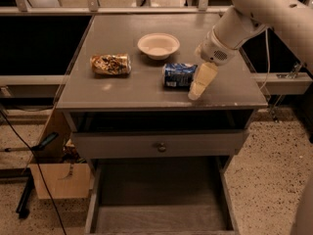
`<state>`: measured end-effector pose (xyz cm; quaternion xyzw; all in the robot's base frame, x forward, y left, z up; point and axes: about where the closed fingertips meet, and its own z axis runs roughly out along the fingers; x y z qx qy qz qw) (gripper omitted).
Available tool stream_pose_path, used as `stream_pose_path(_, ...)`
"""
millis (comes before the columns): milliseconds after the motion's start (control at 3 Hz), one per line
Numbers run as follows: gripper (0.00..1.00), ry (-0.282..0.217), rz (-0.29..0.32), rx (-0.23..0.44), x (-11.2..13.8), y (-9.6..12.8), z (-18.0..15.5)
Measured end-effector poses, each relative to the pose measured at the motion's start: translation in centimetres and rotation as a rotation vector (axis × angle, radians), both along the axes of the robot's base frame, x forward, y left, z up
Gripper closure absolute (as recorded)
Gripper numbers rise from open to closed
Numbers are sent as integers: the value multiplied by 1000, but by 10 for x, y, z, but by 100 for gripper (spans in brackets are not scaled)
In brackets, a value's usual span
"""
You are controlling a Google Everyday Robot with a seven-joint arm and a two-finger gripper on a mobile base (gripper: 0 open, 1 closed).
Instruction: Place pepsi can into middle drawer
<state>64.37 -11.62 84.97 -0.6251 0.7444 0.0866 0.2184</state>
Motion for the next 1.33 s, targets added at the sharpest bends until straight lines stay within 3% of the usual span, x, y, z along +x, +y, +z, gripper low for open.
stream_pose_path(333, 7, 3, 2, 0, -1, 1, -2)
stream_pose_path(1333, 73, 3, 2, 0, -1, 1, -2)
